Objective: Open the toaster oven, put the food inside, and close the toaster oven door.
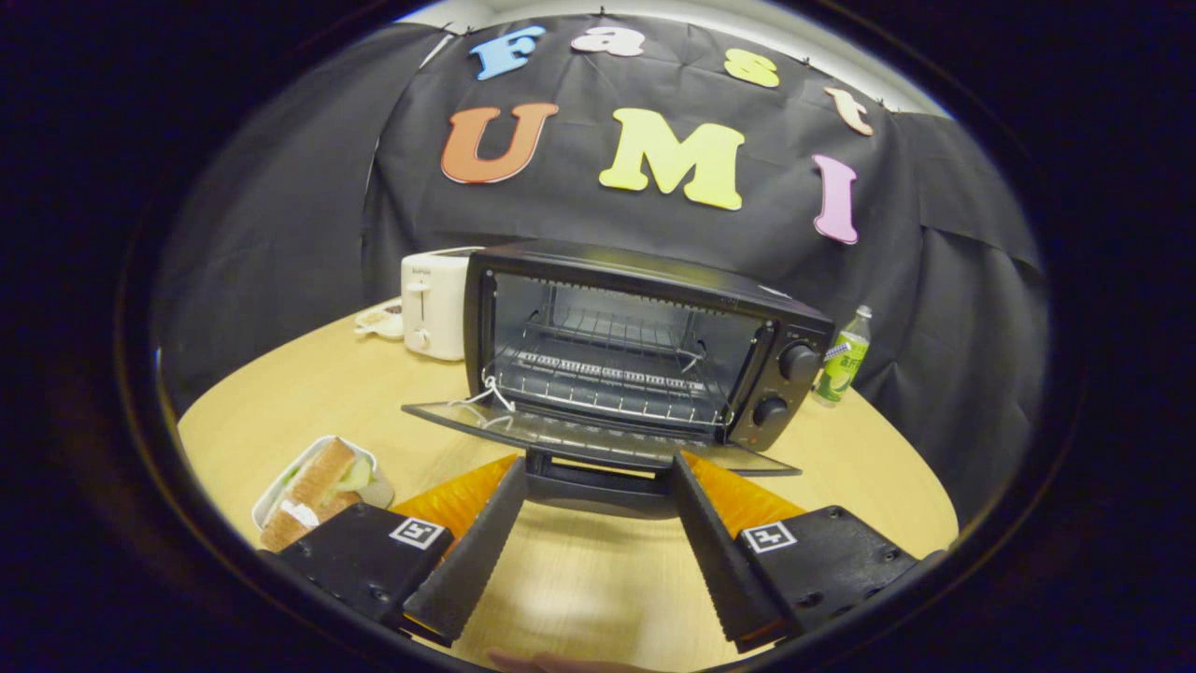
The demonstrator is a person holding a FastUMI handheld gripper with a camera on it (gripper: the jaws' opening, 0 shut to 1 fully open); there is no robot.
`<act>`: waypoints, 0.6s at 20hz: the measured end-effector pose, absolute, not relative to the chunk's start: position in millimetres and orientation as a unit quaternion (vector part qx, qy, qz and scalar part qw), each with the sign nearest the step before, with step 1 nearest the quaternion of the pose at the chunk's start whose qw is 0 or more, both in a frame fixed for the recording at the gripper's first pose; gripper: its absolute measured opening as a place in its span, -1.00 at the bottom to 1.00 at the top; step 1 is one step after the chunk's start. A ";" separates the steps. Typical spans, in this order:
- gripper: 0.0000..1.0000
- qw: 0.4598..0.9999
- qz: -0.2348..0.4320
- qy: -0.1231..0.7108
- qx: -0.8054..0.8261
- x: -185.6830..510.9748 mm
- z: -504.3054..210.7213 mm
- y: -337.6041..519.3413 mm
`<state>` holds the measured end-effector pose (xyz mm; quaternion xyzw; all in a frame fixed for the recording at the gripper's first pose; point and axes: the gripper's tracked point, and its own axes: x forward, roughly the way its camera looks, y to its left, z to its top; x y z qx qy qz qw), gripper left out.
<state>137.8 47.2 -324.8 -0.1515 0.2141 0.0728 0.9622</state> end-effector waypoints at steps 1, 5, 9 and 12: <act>1.00 0.961 0.071 0.222 -0.147 136.5 -327.3 46.2; 0.98 0.958 0.067 0.245 -0.129 134.4 -338.0 42.4; 0.98 0.955 0.063 0.268 -0.109 127.1 -349.9 42.6; 0.98 0.950 0.061 0.295 -0.085 122.3 -363.1 41.9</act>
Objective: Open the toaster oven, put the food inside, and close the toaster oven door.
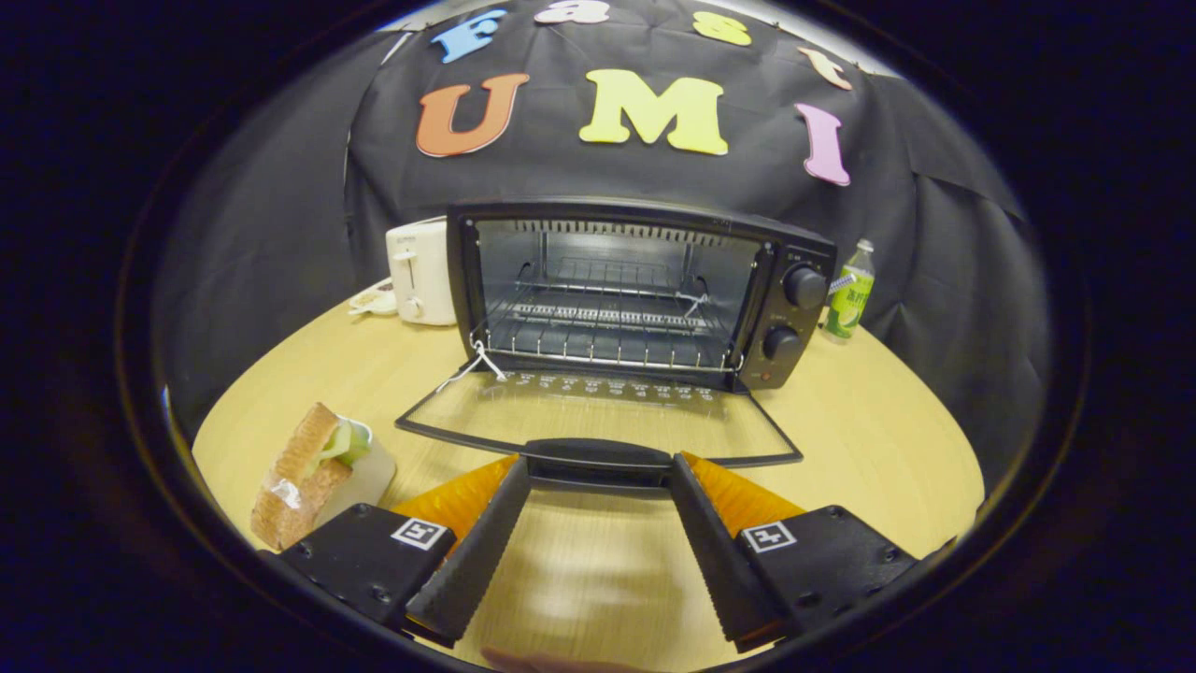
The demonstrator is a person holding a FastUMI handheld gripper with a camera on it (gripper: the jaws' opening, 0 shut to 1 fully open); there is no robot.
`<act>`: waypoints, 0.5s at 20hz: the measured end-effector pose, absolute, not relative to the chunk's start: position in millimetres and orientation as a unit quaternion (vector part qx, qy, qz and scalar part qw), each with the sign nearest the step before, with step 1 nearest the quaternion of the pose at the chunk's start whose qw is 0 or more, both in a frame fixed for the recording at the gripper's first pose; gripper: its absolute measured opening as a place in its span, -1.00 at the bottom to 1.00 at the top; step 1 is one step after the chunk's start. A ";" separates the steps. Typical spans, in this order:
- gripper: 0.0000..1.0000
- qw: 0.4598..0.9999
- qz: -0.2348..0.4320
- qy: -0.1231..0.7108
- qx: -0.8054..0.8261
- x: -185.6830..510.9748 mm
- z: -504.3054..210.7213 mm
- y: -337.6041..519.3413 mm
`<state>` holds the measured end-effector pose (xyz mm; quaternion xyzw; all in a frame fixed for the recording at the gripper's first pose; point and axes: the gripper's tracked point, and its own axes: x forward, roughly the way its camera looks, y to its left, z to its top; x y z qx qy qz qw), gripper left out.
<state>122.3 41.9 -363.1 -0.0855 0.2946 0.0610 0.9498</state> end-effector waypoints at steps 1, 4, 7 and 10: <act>0.98 0.949 0.063 0.299 -0.077 120.7 -364.4 42.9; 0.98 0.952 0.064 0.291 -0.065 119.0 -356.2 45.9; 0.97 0.956 0.073 0.279 -0.053 114.4 -336.8 47.3; 0.96 0.956 0.071 0.284 -0.030 106.3 -319.4 48.2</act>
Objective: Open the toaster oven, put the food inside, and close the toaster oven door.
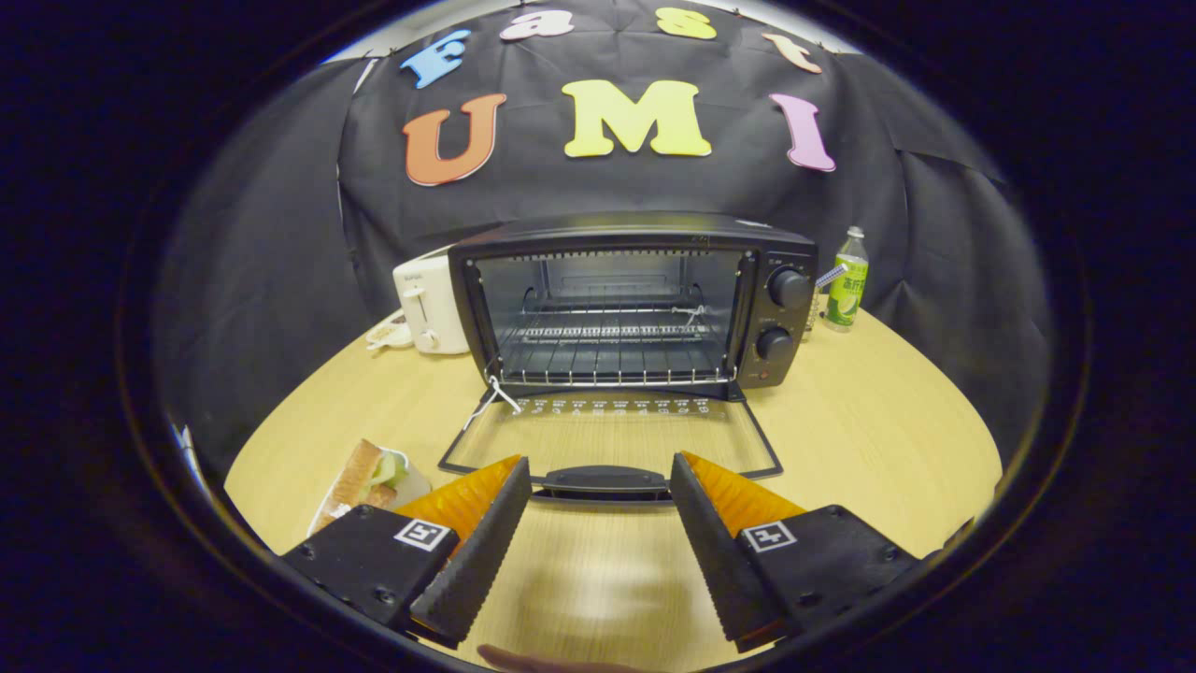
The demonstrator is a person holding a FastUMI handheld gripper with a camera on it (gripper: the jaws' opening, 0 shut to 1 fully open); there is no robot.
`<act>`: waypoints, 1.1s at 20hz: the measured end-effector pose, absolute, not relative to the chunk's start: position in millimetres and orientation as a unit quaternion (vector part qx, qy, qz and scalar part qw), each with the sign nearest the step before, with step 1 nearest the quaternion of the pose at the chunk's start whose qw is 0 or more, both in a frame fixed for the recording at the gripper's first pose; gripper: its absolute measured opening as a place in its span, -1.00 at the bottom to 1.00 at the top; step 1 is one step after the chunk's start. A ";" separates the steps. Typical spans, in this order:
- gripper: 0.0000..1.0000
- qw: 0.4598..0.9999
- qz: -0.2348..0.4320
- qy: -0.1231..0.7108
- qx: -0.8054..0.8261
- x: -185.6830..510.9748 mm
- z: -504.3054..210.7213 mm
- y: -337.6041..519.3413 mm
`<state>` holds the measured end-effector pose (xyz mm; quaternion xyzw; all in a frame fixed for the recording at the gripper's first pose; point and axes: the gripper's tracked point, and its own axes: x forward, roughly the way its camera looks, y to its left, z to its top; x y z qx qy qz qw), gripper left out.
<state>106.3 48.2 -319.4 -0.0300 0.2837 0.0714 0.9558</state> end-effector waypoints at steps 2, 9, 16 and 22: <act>0.92 0.949 0.083 0.305 0.003 97.7 -310.1 55.5; 0.94 0.890 0.133 0.412 0.145 68.5 -291.2 86.6; 0.97 0.820 0.205 0.510 0.159 40.8 -305.2 121.0; 0.88 0.781 0.256 0.544 0.166 31.9 -311.6 153.3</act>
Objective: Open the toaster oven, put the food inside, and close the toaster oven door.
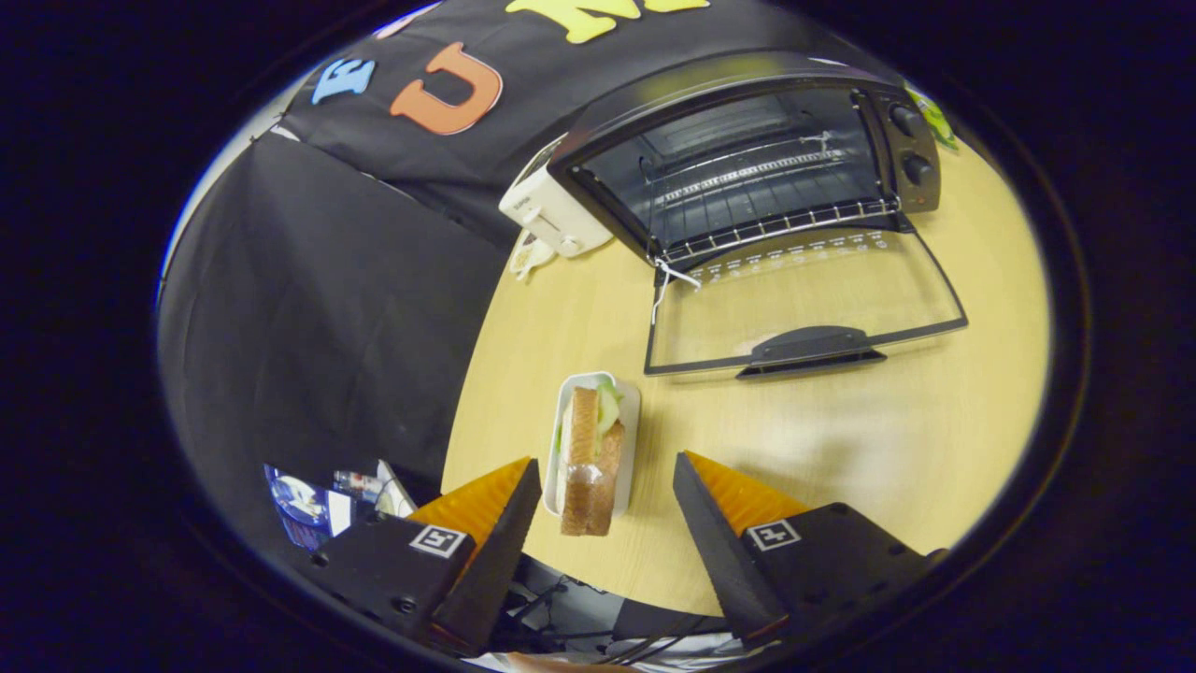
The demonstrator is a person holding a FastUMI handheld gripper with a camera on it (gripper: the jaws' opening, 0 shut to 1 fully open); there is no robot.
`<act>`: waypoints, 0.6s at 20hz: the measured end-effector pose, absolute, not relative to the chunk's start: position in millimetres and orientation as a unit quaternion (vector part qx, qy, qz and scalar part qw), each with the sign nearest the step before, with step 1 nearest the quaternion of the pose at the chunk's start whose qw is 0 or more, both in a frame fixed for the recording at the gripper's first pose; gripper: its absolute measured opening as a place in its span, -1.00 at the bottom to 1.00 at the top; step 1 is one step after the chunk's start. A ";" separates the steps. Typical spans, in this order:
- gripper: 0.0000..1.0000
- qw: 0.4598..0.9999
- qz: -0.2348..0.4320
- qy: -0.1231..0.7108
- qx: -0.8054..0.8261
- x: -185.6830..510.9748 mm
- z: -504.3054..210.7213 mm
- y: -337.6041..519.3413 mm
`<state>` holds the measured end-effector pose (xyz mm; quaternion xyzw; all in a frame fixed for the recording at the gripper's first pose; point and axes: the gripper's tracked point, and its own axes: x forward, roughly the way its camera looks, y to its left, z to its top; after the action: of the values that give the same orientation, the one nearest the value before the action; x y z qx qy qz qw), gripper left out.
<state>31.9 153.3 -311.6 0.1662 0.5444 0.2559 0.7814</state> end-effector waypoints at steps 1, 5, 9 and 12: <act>0.84 0.776 0.264 0.548 0.165 31.2 -313.6 157.4; 0.73 0.742 0.267 0.583 0.195 28.4 -326.5 169.7; 0.46 0.722 0.269 0.604 0.205 29.4 -334.6 176.2; 0.36 0.720 0.260 0.612 0.199 30.8 -343.0 175.3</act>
<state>30.8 175.3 -343.0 0.1986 0.6116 0.2598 0.7204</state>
